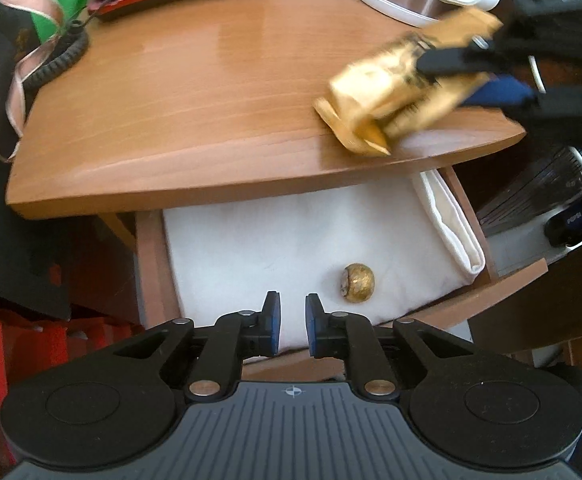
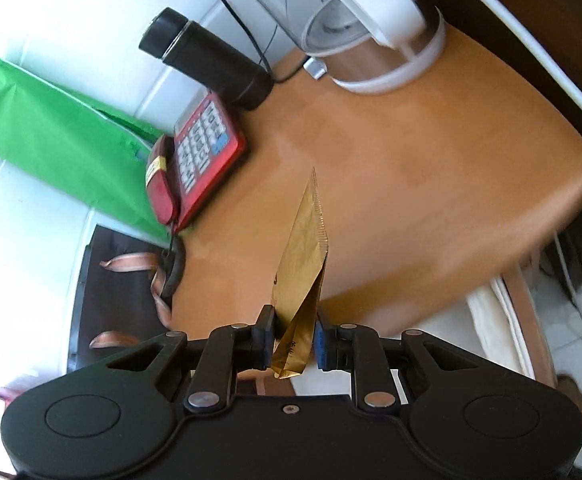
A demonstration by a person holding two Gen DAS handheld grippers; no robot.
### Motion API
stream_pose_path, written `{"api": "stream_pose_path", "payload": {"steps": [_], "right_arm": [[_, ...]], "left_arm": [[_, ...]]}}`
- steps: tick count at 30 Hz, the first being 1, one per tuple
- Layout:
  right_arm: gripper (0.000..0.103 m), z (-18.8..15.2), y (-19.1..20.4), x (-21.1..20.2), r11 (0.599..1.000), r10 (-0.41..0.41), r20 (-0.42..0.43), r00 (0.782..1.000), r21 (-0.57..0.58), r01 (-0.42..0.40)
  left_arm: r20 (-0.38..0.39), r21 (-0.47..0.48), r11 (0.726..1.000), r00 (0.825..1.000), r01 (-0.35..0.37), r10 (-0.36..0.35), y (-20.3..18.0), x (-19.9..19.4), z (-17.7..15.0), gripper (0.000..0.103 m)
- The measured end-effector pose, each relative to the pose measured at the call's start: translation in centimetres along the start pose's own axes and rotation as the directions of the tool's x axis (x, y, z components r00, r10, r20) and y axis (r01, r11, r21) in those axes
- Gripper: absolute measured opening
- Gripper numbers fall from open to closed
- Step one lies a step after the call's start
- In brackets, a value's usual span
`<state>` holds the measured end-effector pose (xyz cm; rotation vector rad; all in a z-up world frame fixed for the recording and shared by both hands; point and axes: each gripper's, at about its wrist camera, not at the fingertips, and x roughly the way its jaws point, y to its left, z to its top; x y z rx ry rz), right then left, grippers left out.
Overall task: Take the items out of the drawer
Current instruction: 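Open the left tool while the right tool lifts the packet out of the drawer, then set the gold packet on the nightstand top with the right tool while the left tool reaches the tea cake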
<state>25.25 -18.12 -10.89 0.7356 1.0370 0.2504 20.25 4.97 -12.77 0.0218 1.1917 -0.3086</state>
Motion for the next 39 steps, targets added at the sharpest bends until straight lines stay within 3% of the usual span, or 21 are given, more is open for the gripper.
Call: {"api": "stream_pose_path", "payload": {"steps": [5,9,15,17,27,39], "right_arm": [[0.023,1.9,0.7,1.3,0.995,-0.017,0.006,1.0,-0.094,0.017],[0.042,2.8,0.6,1.6,0.985,-0.076,0.036,0.996,-0.154,0.08],[0.056,3.0,0.6,0.7,0.955,-0.146,0.109,0.983,-0.243,0.169],[0.057,3.0,0.6,0.2,0.949,-0.153,0.127,0.98,-0.259,0.181],[0.06,1.4,0.5,-3.0,0.922,-0.137,0.214,0.967,-0.328,0.203],[0.061,-0.3,-1.3,-5.5,0.935,-0.086,0.22,0.972,-0.319,0.155]], "left_arm": [[-0.01,-0.005,1.0,1.0,0.027,-0.028,-0.4,1.5,1.0,0.014],[-0.023,0.0,0.999,0.999,0.042,-0.042,-1.0,2.8,1.6,0.014],[-0.051,0.005,0.998,0.997,0.06,-0.06,-2.1,4.6,2.4,0.016],[-0.063,0.02,0.998,0.996,0.057,-0.055,-2.9,5.4,2.6,0.026],[-0.192,-0.028,0.999,0.981,0.031,-0.036,-5.7,10.1,3.5,0.037],[-0.292,-0.172,0.983,0.956,-0.063,0.01,-6.3,13.8,3.8,0.037]]}}
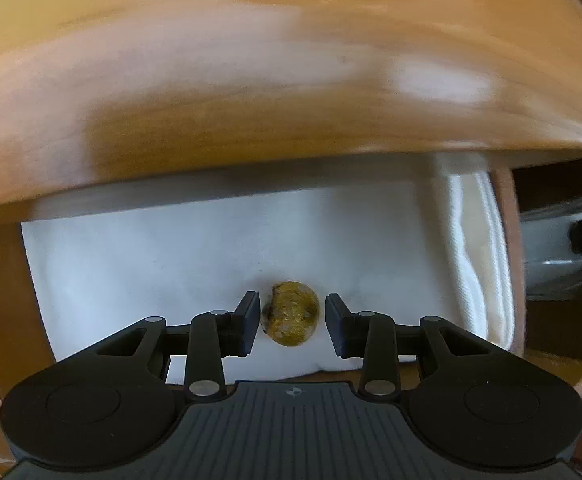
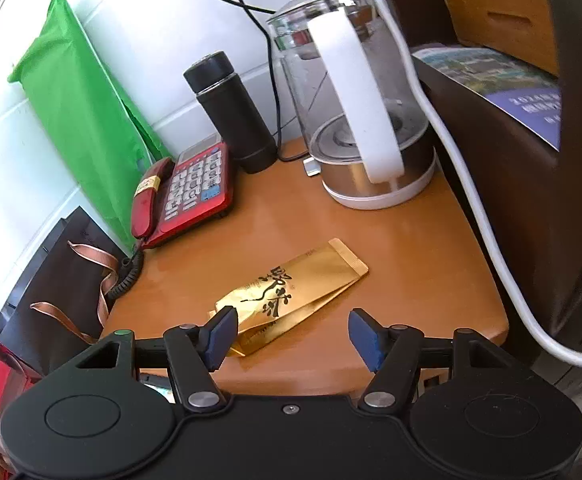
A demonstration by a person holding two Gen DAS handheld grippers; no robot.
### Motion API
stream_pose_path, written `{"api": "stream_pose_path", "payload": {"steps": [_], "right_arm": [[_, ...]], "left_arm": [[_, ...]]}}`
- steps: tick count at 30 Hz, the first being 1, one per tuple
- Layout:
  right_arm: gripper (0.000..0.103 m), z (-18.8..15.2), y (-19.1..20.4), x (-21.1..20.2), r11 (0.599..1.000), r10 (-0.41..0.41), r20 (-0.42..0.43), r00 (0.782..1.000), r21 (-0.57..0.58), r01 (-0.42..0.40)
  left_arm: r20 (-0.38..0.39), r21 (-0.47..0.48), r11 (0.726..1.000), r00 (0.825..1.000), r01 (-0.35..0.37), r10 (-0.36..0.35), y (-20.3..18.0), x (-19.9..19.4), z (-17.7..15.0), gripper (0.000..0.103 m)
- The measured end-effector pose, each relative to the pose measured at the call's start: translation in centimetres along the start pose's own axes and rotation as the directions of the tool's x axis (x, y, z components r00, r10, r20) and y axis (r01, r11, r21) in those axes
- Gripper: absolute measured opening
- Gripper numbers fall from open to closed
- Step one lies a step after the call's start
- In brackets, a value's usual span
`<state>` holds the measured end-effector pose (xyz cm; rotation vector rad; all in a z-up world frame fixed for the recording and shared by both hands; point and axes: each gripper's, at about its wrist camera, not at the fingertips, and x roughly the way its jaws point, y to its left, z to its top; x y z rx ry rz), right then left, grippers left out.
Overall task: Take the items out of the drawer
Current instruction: 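Set the gold packet on the nightstand top with the right tool while the left tool reaches the tea cake, then close the left tool on the round gold tea cake and lift it out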
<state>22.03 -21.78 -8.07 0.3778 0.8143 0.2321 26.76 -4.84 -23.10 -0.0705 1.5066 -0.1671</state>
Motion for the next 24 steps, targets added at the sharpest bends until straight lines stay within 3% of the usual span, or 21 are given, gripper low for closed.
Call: {"api": "stream_pose_path", "payload": {"steps": [7,16,24], "right_arm": [[0.061,-0.4,-1.4,-0.3,0.999,-0.002,0.004,1.0,0.041,0.002],[0.061,-1.2,-1.6,-1.2,0.999,-0.015,-0.002,1.0,0.047,0.015],[0.061,-2.2,-0.4,-2.4,0.999,-0.027,-0.007,1.0,0.03,0.027]], "left_arm": [[-0.05,-0.031,0.999,0.999,-0.02,0.019,-0.2,0.8,0.3,0.035],[-0.001,-0.009,1.0,1.0,-0.014,0.014,-0.5,-0.1,-1.3,0.034],[0.076,-0.009,1.0,0.997,0.015,-0.014,0.1,-4.2,-3.7,0.034]]}}
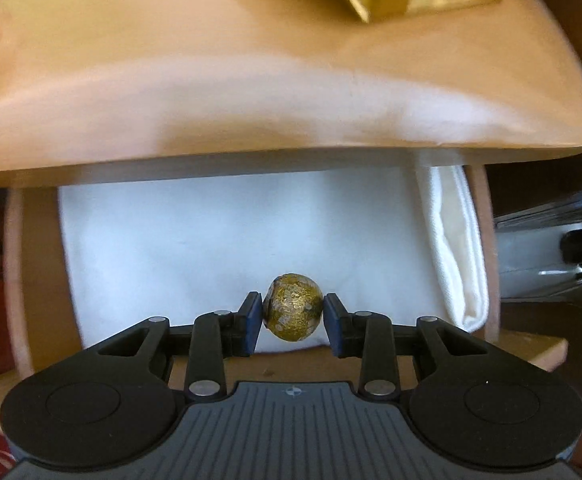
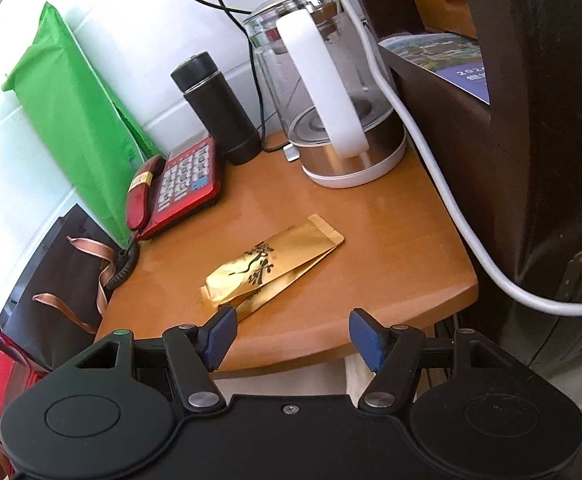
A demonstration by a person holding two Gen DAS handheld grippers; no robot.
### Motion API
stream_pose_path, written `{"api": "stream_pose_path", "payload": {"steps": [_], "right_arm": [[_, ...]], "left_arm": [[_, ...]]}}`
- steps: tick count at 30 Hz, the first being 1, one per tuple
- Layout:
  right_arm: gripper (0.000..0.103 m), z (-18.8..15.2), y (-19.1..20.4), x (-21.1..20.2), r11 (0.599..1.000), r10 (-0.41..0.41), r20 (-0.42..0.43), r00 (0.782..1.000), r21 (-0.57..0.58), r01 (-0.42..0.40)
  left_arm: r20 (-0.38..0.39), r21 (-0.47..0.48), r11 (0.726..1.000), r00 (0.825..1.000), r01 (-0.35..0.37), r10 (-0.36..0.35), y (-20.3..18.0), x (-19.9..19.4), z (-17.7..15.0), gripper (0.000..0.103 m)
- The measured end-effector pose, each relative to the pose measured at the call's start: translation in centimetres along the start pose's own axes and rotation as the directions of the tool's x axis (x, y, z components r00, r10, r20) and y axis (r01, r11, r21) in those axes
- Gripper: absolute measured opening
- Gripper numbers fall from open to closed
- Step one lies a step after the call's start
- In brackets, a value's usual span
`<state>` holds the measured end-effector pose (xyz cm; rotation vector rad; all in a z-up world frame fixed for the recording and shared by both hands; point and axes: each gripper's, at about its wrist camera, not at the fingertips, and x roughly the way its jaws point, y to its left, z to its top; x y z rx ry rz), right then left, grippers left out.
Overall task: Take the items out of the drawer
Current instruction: 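Close the left tool on the round gold tea cake and lift it out, then lower the tea cake onto the nightstand top beside the packet and open the left tool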
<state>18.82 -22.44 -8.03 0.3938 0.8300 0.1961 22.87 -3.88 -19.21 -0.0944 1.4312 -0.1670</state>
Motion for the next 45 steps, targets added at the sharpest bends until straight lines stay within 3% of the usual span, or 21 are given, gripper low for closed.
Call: {"api": "stream_pose_path", "payload": {"steps": [11,14,19,23,30,45], "right_arm": [[0.061,-1.7,1.8,-0.3,0.998,-0.043,-0.028,0.999,-0.046,0.042],[0.061,-1.9,2.1,-0.3,0.998,-0.041,-0.034,0.999,-0.047,0.039],[0.061,-2.1,2.8,0.0,0.997,-0.031,-0.045,0.999,-0.069,0.028],[0.061,-2.3,3.4,0.6,0.994,-0.041,-0.051,0.998,-0.108,0.036],[0.061,-3.0,3.5,1.8,0.99,-0.042,-0.076,0.996,-0.14,0.031],[0.061,-4.1,3.1,3.5,0.988,-0.054,-0.116,0.992,-0.149,0.037]], "left_arm": [[0.171,0.025,1.0,0.985,0.008,-0.012,1.4,-9.2,-0.6,0.034],[0.224,0.017,1.0,0.975,0.01,-0.014,2.1,-12.8,1.4,0.034],[0.312,-0.033,0.999,0.95,0.022,-0.011,5.1,-14.7,6.1,0.034],[0.364,-0.069,0.997,0.931,0.02,0.007,5.7,-14.5,8.8,0.034],[0.4,-0.11,0.993,0.917,0.042,0.006,5.6,-12.5,12.9,0.034],[0.385,-0.074,0.995,0.923,0.061,-0.027,3.8,-9.6,15.0,0.035]]}}
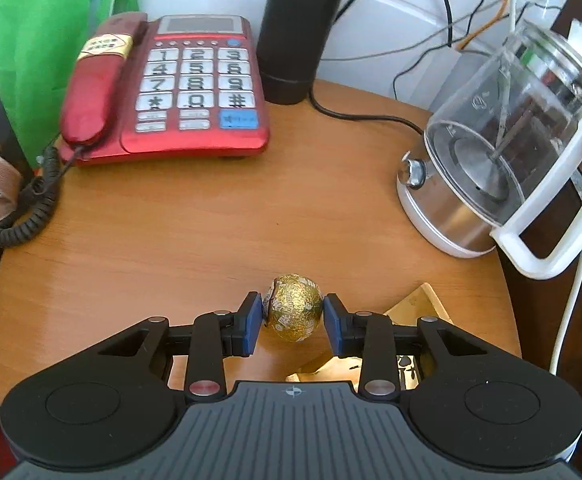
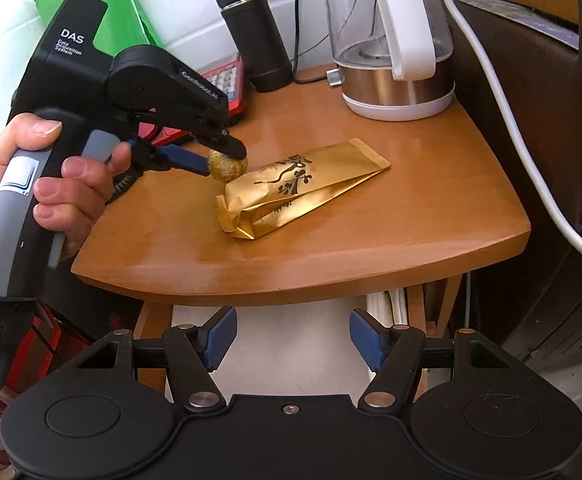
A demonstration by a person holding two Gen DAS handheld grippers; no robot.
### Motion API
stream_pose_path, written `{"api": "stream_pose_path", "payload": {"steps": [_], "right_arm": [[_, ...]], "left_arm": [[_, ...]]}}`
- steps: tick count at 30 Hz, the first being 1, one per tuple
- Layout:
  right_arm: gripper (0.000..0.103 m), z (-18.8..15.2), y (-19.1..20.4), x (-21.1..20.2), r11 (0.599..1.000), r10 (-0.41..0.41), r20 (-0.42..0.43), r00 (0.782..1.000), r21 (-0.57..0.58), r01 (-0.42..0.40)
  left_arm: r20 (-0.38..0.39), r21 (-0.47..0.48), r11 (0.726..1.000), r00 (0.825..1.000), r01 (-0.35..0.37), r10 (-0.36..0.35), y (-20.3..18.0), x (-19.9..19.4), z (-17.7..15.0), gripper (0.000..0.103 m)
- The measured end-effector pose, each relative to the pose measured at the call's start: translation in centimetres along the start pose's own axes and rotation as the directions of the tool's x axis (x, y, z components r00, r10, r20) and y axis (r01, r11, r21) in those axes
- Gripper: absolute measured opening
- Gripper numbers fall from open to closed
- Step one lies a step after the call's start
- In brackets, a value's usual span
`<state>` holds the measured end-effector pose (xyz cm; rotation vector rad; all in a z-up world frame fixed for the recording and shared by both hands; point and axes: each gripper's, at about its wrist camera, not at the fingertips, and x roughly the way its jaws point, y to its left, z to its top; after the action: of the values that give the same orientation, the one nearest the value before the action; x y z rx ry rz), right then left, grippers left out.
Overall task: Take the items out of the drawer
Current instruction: 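Lower the tea cake onto the nightstand top beside the packet and open the left tool, then withdraw both tools back from the nightstand top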
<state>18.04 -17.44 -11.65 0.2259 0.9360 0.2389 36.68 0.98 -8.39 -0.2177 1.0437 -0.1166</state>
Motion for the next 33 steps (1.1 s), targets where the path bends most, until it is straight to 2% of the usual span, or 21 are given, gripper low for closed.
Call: {"api": "stream_pose_path", "payload": {"steps": [12,16,33], "right_arm": [[0.061,-0.2,0.0,0.0,1.0,-0.004,-0.003,1.0,0.0,0.004],[0.062,-0.2,0.0,0.0,1.0,-0.006,-0.002,1.0,-0.004,0.006],[0.062,-0.1,0.8,-1.0,1.0,-0.006,0.017,1.0,-0.019,0.006]], "left_arm": [[0.003,0.028,1.0,1.0,-0.004,0.004,-0.6,0.3,-0.2,0.037],[0.002,0.02,1.0,1.0,0.007,-0.007,-0.4,0.1,-0.2,0.041],[0.029,0.05,0.999,1.0,-0.001,-0.001,0.1,-2.9,-1.0,0.046]]}}
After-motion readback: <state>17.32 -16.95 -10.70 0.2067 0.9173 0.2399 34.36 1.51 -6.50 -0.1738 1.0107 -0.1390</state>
